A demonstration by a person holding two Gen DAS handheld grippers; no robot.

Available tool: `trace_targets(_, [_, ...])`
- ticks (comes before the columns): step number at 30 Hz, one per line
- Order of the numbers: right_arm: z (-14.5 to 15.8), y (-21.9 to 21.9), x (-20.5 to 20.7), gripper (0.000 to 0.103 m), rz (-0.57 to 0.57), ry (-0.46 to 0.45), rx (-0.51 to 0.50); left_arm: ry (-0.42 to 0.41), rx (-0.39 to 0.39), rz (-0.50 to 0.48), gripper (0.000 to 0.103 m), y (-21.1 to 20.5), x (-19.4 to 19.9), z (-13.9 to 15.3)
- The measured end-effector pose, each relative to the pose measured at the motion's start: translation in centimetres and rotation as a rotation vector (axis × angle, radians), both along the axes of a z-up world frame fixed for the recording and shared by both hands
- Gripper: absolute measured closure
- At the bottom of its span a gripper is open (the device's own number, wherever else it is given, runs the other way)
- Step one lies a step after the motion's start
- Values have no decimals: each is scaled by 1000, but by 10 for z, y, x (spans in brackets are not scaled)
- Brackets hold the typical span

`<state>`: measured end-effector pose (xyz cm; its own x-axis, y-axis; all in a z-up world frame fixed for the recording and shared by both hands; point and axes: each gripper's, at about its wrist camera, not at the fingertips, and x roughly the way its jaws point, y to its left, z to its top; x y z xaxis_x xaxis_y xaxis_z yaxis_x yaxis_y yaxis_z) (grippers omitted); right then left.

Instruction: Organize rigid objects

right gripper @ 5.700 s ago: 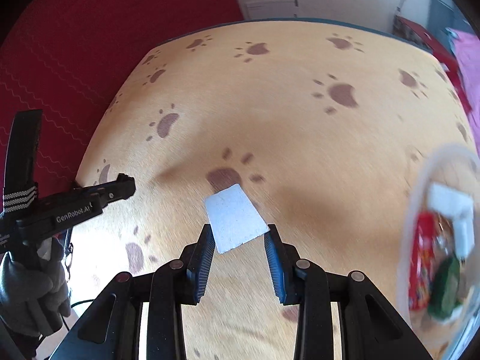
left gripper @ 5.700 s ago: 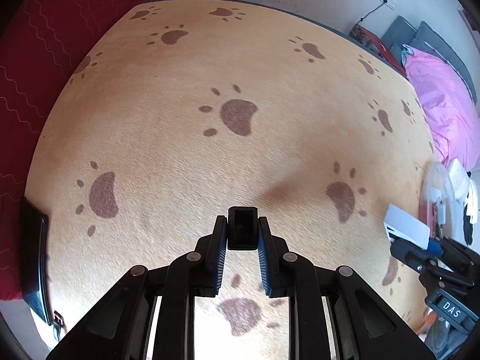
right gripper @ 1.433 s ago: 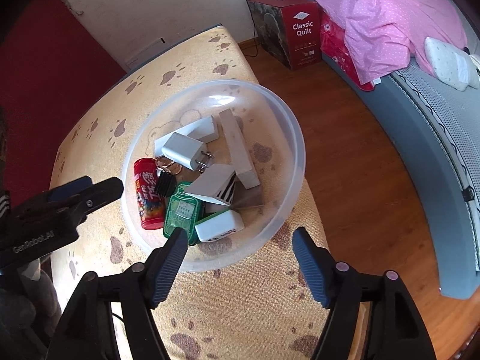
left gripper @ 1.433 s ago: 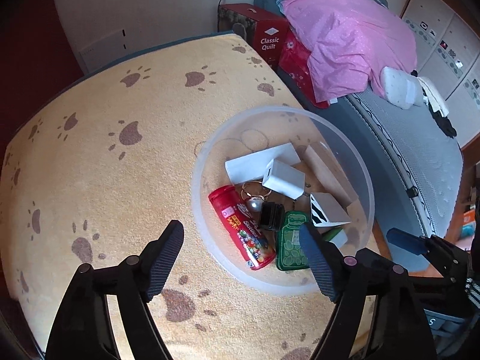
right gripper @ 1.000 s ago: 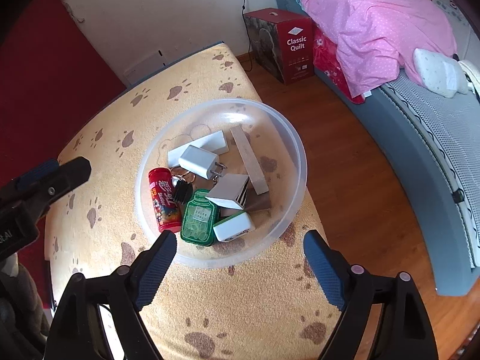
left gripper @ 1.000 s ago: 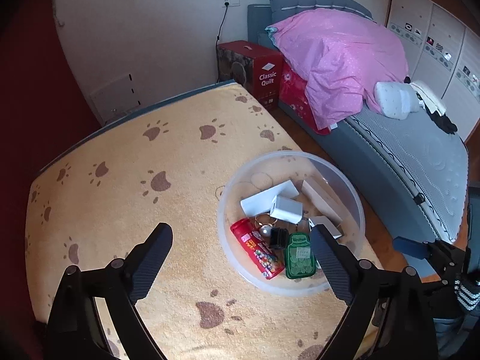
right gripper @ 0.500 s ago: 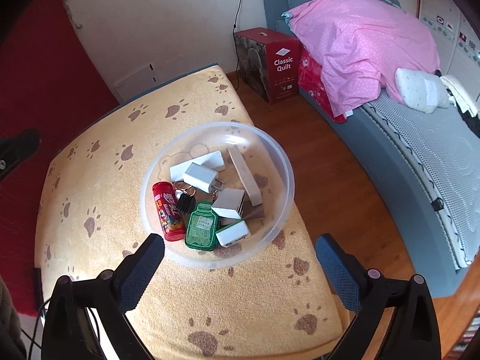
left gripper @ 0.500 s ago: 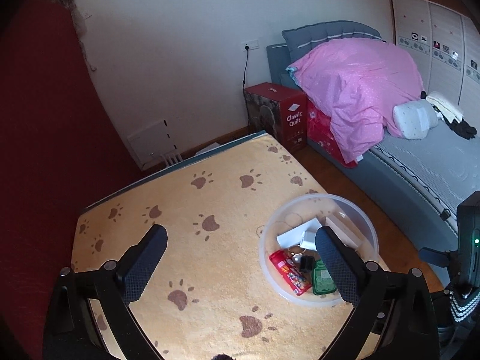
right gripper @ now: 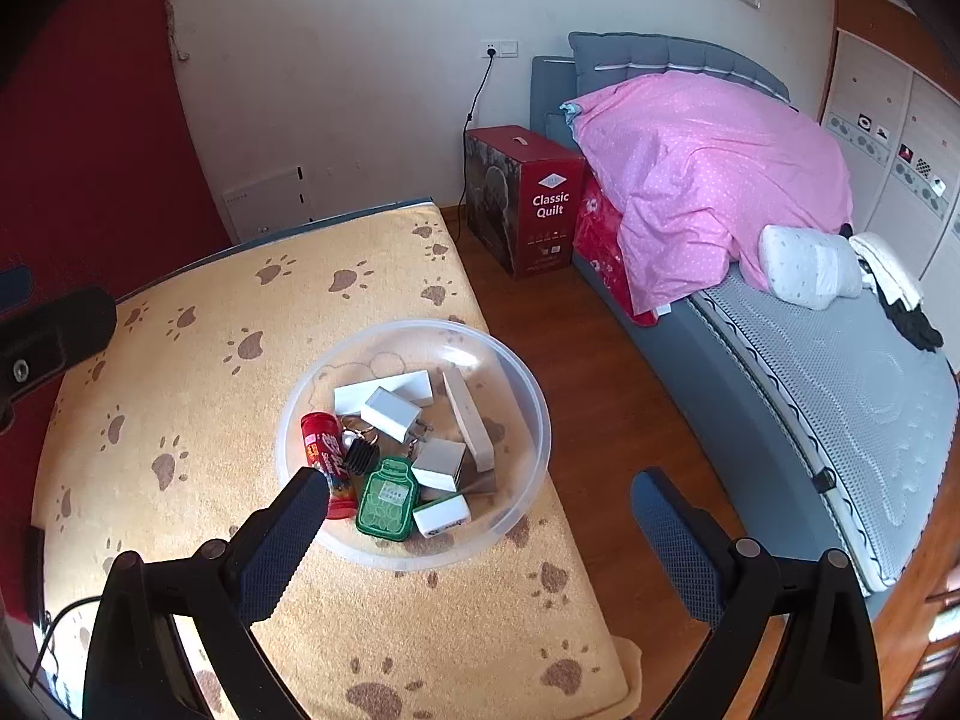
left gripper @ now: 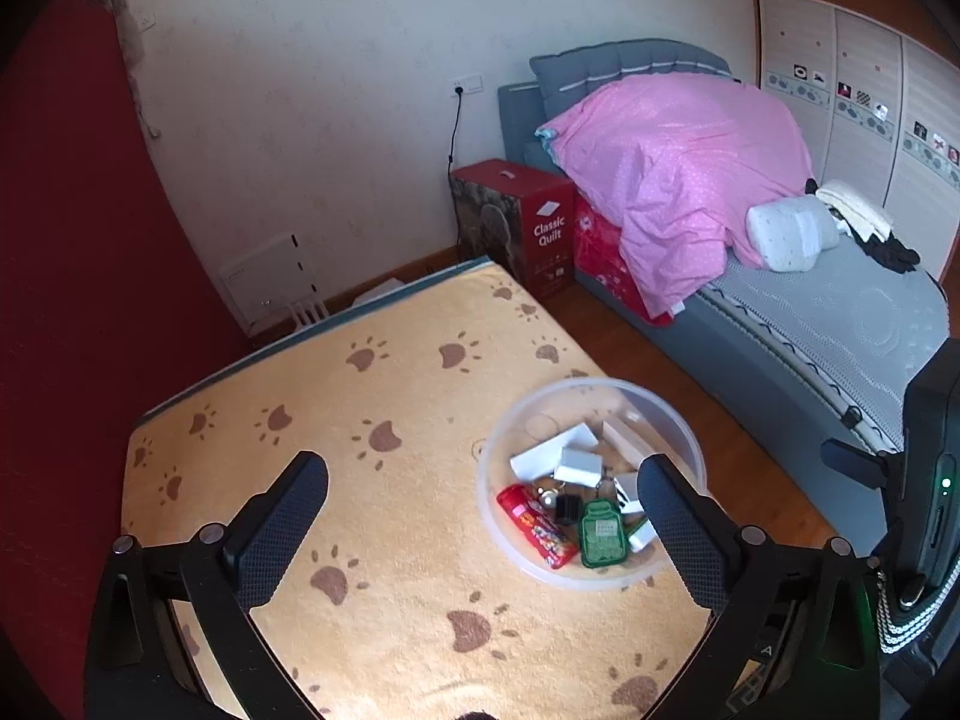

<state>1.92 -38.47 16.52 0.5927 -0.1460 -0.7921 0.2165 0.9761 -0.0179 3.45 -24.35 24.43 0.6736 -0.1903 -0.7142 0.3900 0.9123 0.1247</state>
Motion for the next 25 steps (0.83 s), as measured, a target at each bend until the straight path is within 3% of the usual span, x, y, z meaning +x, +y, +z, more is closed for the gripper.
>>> trace_targets(8, [-9,0,0,0,16,25,13,57,9,4,0,-5,3,-9])
trace_targets(15, [-21,-7,4,0,19,53,31,179,22,-19,0,-18,13,-35])
trace_targets(25, [-42,-16,6,0,2,103,56,193,91,8,0,-16,15,-55])
